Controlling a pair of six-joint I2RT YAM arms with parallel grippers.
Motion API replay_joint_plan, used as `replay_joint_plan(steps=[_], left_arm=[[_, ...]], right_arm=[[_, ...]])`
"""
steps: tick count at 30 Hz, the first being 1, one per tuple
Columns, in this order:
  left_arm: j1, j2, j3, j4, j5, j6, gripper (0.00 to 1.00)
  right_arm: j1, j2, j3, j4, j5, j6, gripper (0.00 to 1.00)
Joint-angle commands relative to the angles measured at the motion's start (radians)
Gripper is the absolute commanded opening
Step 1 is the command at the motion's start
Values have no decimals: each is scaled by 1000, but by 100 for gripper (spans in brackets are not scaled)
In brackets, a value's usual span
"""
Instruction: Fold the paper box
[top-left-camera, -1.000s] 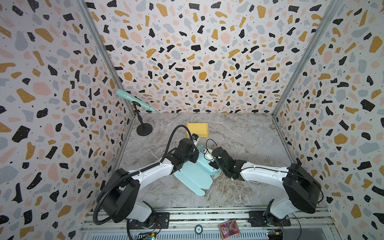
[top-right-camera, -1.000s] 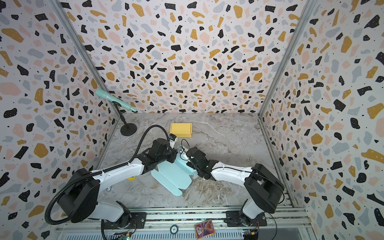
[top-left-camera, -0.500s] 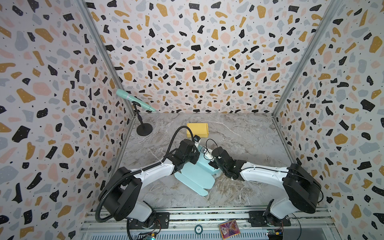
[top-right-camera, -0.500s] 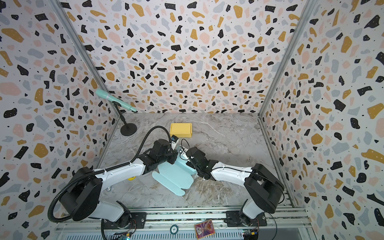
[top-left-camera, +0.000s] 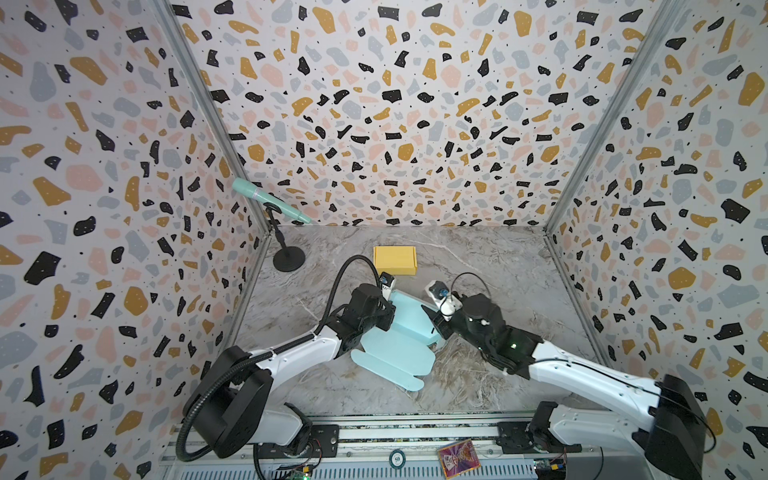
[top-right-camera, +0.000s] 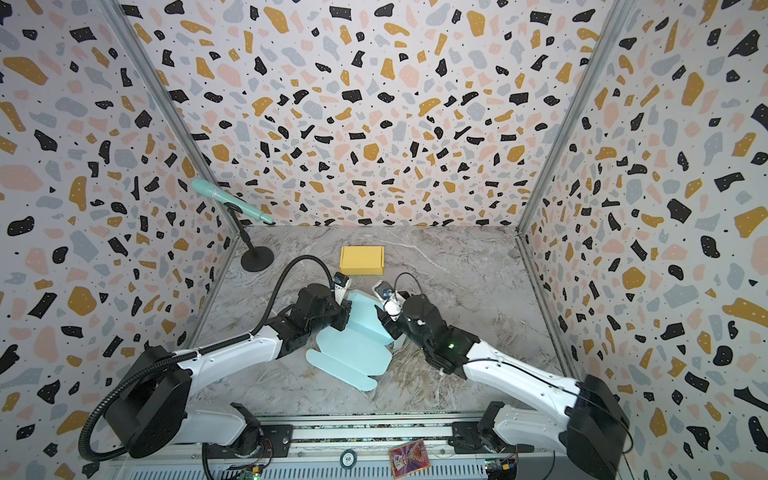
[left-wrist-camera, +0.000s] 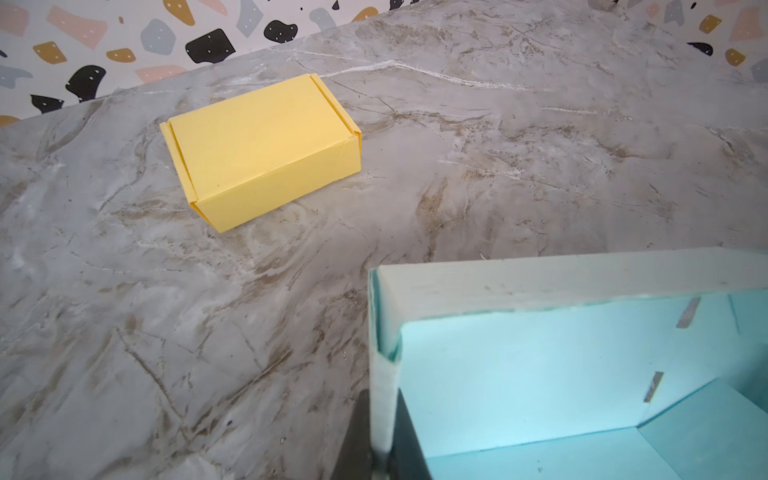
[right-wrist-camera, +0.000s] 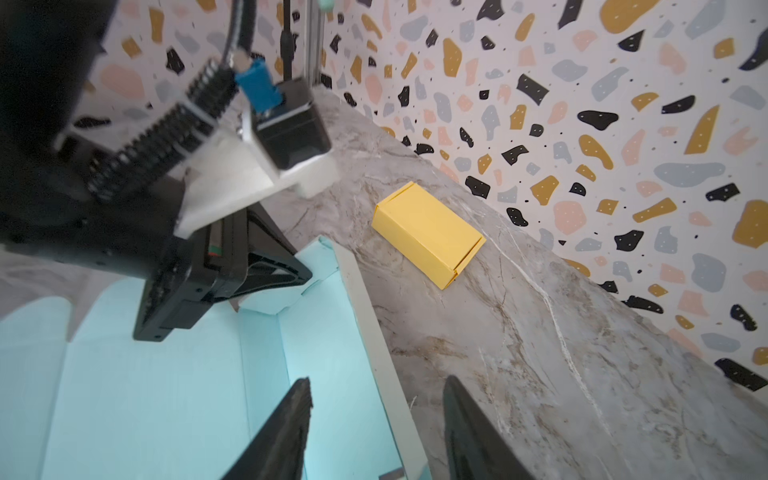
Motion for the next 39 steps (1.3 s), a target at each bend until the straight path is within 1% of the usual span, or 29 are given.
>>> replay_joint_plan(steps=[1, 3, 5, 8, 11, 13, 15, 21, 24, 25, 29, 30, 35, 39], left_arm=[[3, -42, -19, 69, -11, -44, 4], [3, -56, -25, 74, -9, -68, 3], [3, -61, -22, 70, -9, -92, 2], [3, -63, -17, 69, -4, -130, 1], [3, -68, -20, 77, 6, -150, 1], [3, -75, -29, 80, 25, -155, 1], [3, -84, -34, 80, 38, -155, 1], [3, -93, -33, 80, 53, -143, 3], [3, -93, -35, 76, 54, -144, 3], [3, -92, -35, 74, 54, -146, 3], [3, -85, -36, 74, 53, -147, 3], [3, -84, -36, 74, 52, -148, 3], [3, -73, -31, 75, 48, -150, 3], [3, -72, -35, 80, 33, -153, 3]], right_arm=[[-163, -133, -94, -90, -183, 293, 54], [-272, -219, -179, -82, -302, 385, 54], [-327, -296, -263, -31, -387, 420, 54], [-344, -386, -372, 58, -435, 437, 53], [-345, -422, -474, 200, -490, 453, 52], [-349, -402, -517, 274, -508, 465, 53], [-357, -345, -529, 342, -544, 471, 53], [-359, -153, -491, 510, -665, 466, 52], [-357, -95, -473, 566, -709, 466, 47], [-356, -81, -469, 571, -715, 465, 45], [-355, -50, -456, 597, -743, 464, 31], [-352, -44, -451, 598, -746, 462, 29], [-326, 0, -420, 593, -747, 453, 25], [-279, 45, -385, 581, -696, 446, 26]])
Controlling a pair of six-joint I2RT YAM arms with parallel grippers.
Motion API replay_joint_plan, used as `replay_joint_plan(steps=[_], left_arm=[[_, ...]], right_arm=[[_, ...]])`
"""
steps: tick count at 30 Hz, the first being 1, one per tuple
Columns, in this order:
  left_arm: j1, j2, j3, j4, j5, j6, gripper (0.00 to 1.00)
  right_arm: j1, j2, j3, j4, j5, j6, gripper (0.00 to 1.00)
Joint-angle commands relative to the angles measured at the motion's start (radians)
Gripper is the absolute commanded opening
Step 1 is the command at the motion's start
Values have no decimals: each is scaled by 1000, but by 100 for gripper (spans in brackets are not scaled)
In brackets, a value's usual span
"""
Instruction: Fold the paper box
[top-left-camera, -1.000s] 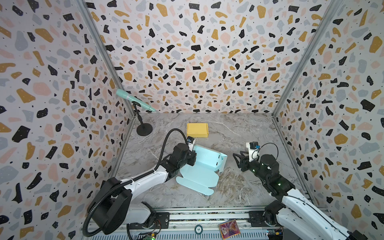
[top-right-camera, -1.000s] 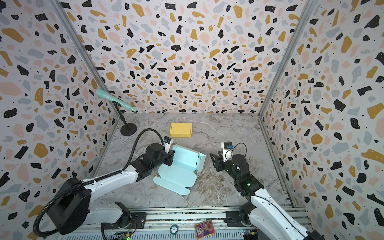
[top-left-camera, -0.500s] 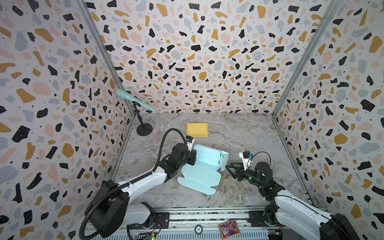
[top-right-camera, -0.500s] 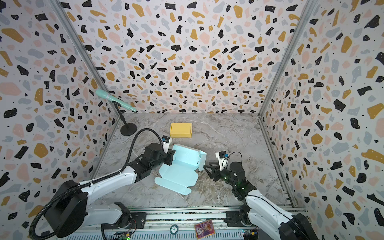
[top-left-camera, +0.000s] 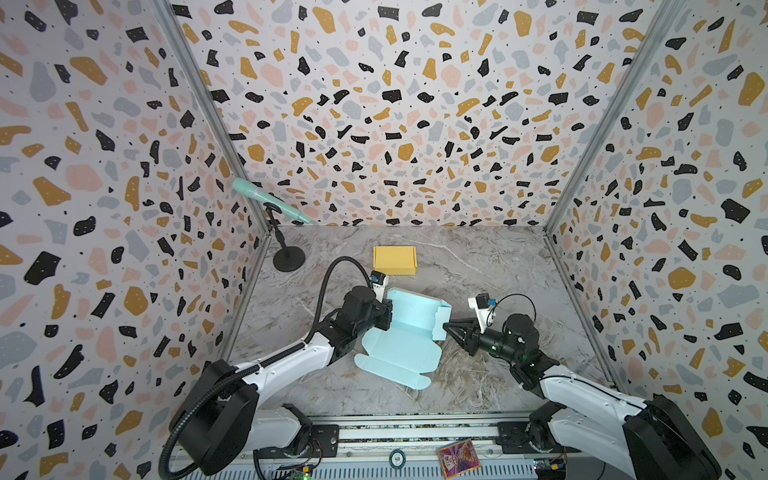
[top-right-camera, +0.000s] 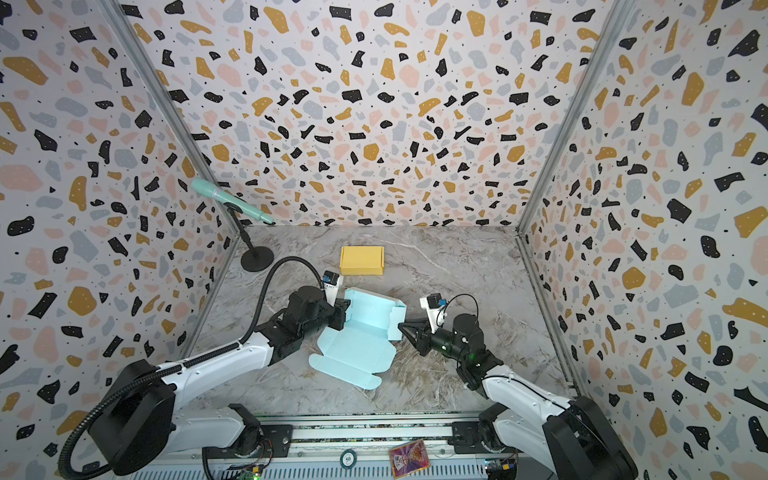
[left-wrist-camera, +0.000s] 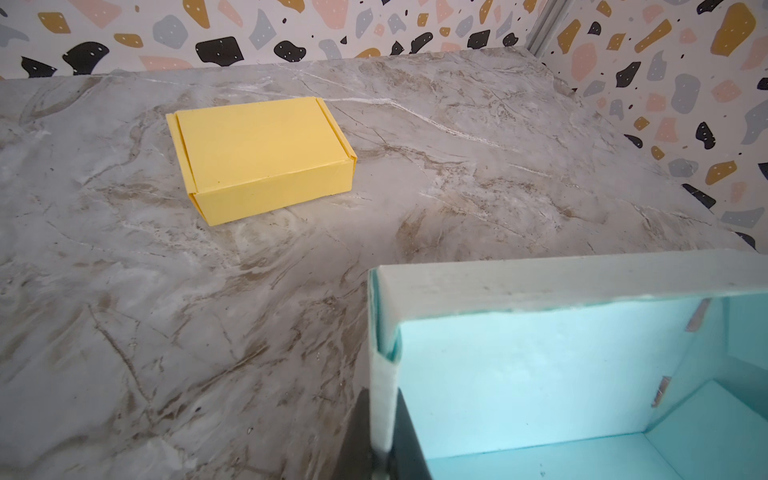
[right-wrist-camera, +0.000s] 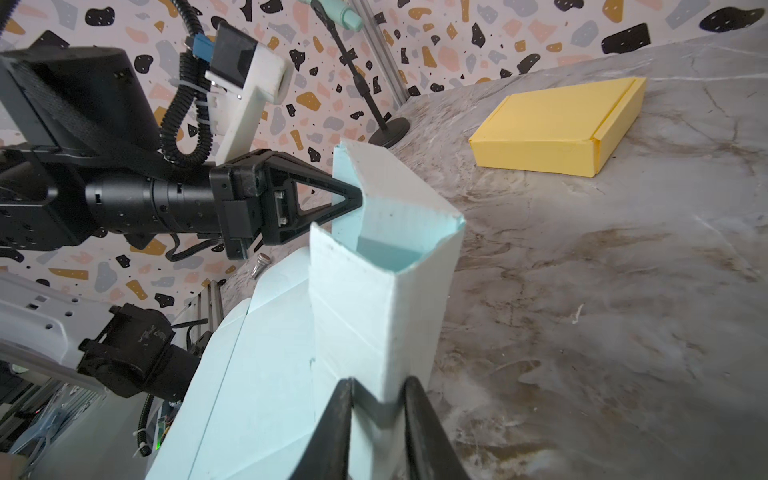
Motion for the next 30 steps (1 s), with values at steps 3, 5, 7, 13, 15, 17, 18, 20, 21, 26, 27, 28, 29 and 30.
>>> replay_joint_plan(steps=[3, 5, 7, 13, 15, 17, 18, 20, 21, 26, 27, 28, 29, 30], left_arm=[[1, -1, -20, 55, -40, -14, 3], [0, 1, -22, 52, -63, -16, 3], [-5, 0, -24, 41, -98, -18, 3], [-36, -1, -24, 18, -201, -30, 3], [-49, -1, -22, 18, -224, -37, 3], [-69, -2, -21, 14, -259, -43, 3], [-78, -2, -21, 12, -273, -46, 3], [-90, -1, -20, 11, -291, -57, 3], [-99, -1, -23, 11, -299, -61, 3], [-130, -4, -27, 1, -349, -86, 3], [-136, -6, -28, 0, -356, -88, 3], [-143, -6, -28, 0, -363, -92, 3], [-150, -8, -28, -1, -369, -96, 3], [-158, -10, -28, -3, -379, -101, 3]], right_arm=[[60, 55, 87, -9, 84, -12, 29], [92, 80, 129, -74, 170, -24, 30], [111, 108, 163, -118, 234, -29, 32], [140, 222, 262, -222, 357, 12, 32], [154, 261, 298, -260, 392, 18, 32], [170, 300, 335, -291, 425, 20, 31], [178, 316, 353, -307, 440, 21, 31], [202, 351, 392, -349, 487, 12, 29], [212, 365, 408, -365, 507, 10, 29], [265, 415, 476, -462, 646, 7, 24], [272, 422, 483, -475, 668, 7, 24], [278, 430, 488, -483, 691, 12, 24], [283, 437, 491, -488, 707, 18, 24], [287, 443, 494, -497, 724, 26, 25]])
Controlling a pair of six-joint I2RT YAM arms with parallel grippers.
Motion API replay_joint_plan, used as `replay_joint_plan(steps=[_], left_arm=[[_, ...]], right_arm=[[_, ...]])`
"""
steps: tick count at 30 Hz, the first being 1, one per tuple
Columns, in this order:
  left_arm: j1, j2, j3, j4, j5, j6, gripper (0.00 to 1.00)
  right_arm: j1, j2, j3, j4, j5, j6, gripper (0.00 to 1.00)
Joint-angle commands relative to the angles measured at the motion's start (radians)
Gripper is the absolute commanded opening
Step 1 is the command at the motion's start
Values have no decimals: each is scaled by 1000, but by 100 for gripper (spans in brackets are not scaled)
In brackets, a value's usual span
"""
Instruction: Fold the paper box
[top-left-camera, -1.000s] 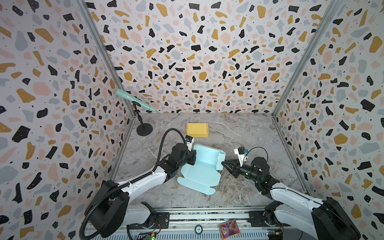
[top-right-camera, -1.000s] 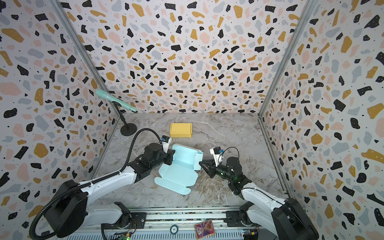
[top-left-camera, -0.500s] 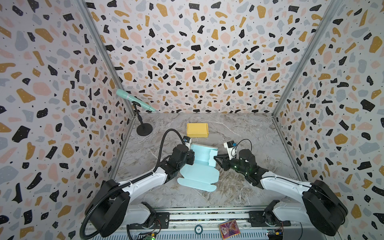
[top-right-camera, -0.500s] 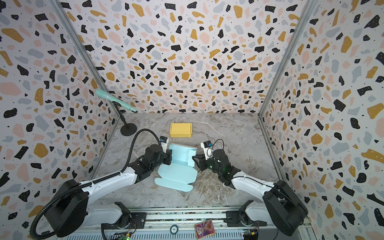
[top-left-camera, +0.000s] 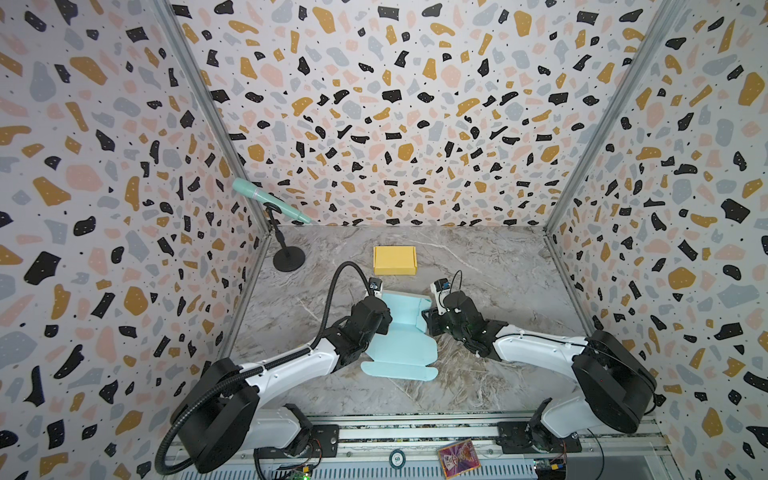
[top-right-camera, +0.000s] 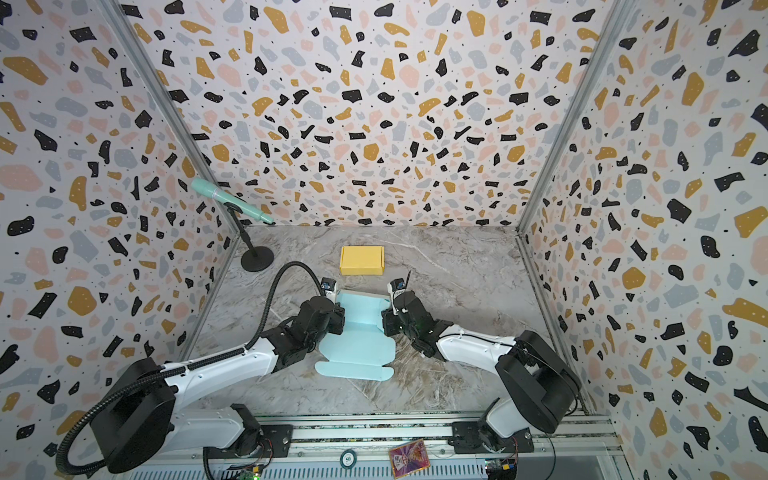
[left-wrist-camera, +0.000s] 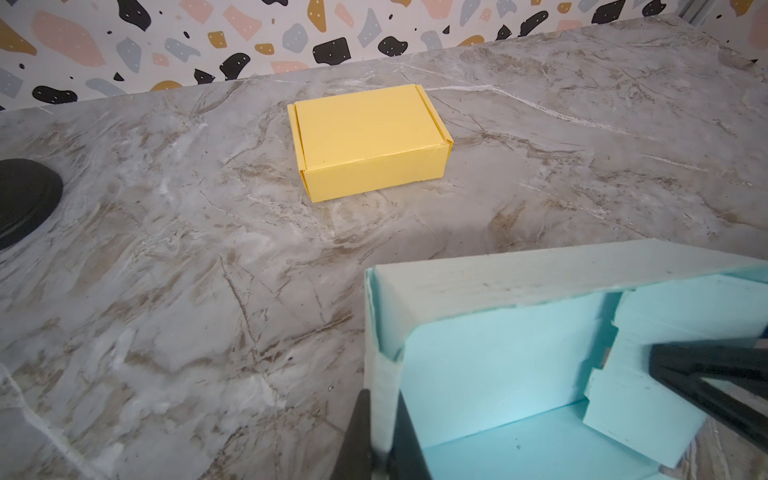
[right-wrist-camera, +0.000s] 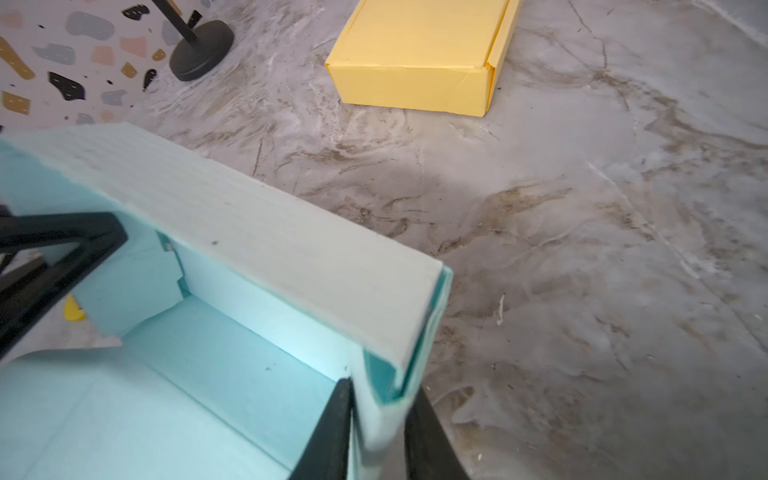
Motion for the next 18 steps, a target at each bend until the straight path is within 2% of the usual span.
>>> replay_joint_plan(steps=[1, 7, 13, 18], left_arm=[[-42, -14, -4, 54, 0, -37, 3], [-96, -32, -6, 38, -69, -78, 2], [-138, -42, -5, 36, -117, -118, 2], [-178, -40, -1, 33, -153, -149, 1]], right_arm=[[22, 10, 37, -58, 90, 20, 25], [35, 13, 39, -68, 157, 42, 26], [57, 9, 47, -94, 232, 46, 18], [84, 20, 66, -142, 304, 45, 19]])
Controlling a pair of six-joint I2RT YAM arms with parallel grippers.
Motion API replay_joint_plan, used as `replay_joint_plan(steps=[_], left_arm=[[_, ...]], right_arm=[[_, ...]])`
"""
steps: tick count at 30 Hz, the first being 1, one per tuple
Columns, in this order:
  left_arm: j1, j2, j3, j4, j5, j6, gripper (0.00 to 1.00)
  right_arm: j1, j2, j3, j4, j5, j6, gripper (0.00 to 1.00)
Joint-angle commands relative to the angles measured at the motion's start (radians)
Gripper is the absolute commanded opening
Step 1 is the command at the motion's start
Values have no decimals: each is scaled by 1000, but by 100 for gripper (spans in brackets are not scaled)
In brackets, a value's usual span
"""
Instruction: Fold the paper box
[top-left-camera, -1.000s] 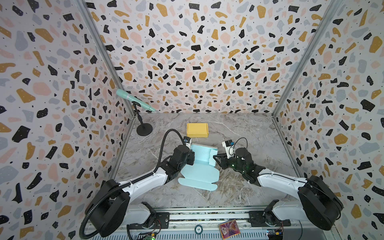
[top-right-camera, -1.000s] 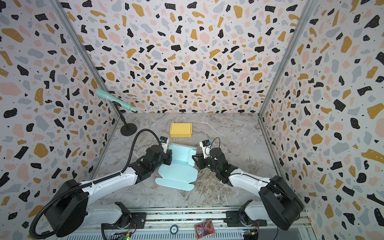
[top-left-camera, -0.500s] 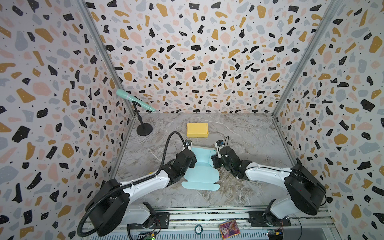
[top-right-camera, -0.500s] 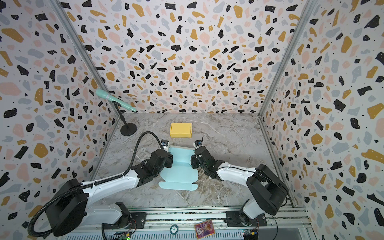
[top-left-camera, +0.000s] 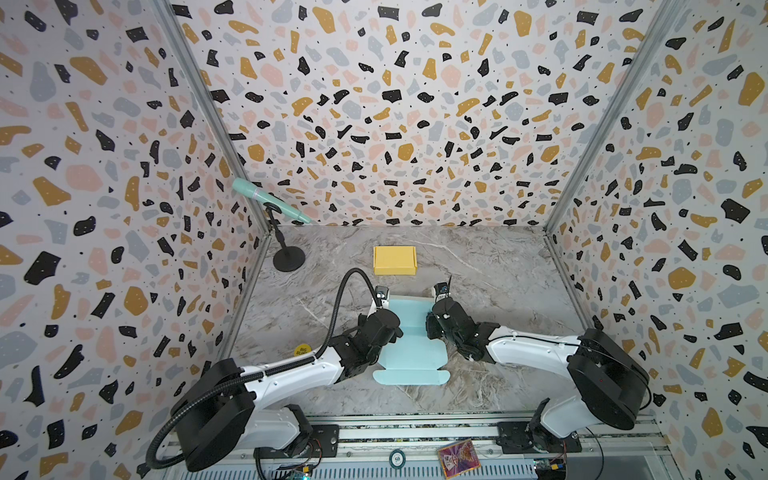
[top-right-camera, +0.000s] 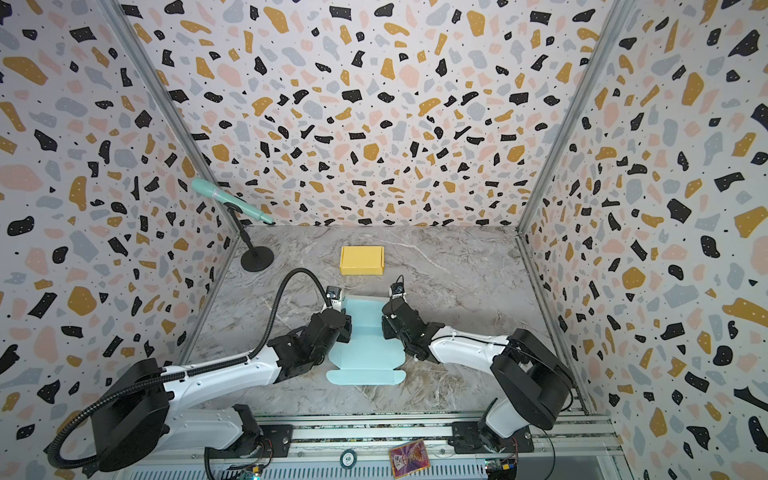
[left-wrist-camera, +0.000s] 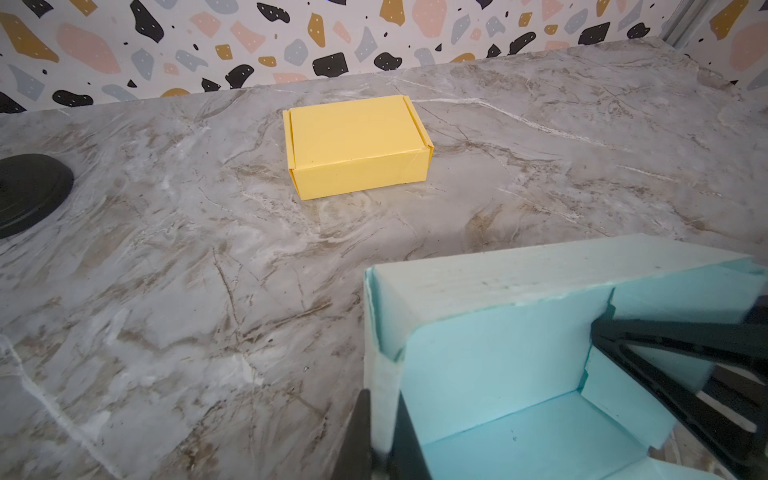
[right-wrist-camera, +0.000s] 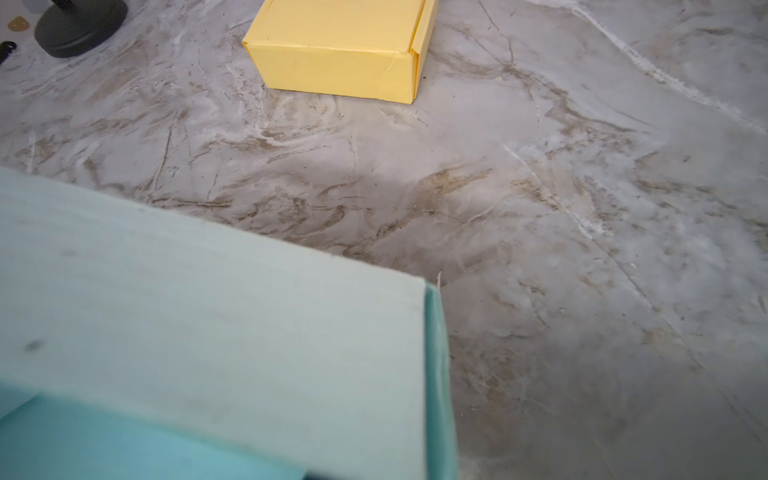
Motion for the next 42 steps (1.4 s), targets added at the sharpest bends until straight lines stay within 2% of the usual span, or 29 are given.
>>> replay_joint_plan(steps=[1, 6, 13, 16, 21, 29, 35, 37, 39, 42], left_arm=[[-36, -27, 4, 47, -2, -51, 1], [-51, -37, -8, 59, -18, -92, 0], [-71, -30, -7, 84, -10, -114, 0], [-74, -19, -5, 93, -4, -121, 0], [-77, -18, -15, 113, 2, -142, 0], [-82, -17, -14, 120, 5, -153, 0], [-83, -15, -19, 122, 7, -159, 0], [-83, -15, -22, 126, 7, -163, 0], [-83, -14, -23, 126, 7, -164, 0], [-83, -10, -20, 126, 8, -166, 0]], right_arm=[[19, 1, 37, -48, 70, 9, 20], [26, -16, 25, -61, 100, 30, 20], [48, 3, 51, -83, 162, 18, 9], [58, 17, 67, -96, 183, 15, 10], [64, 16, 68, -106, 206, 25, 16], [64, 27, 67, -94, 201, 37, 18], [63, 24, 59, -73, 201, 27, 6], [64, 22, 57, -70, 199, 28, 5], [64, 21, 59, -72, 199, 28, 6], [64, 9, 55, -74, 202, 34, 17]])
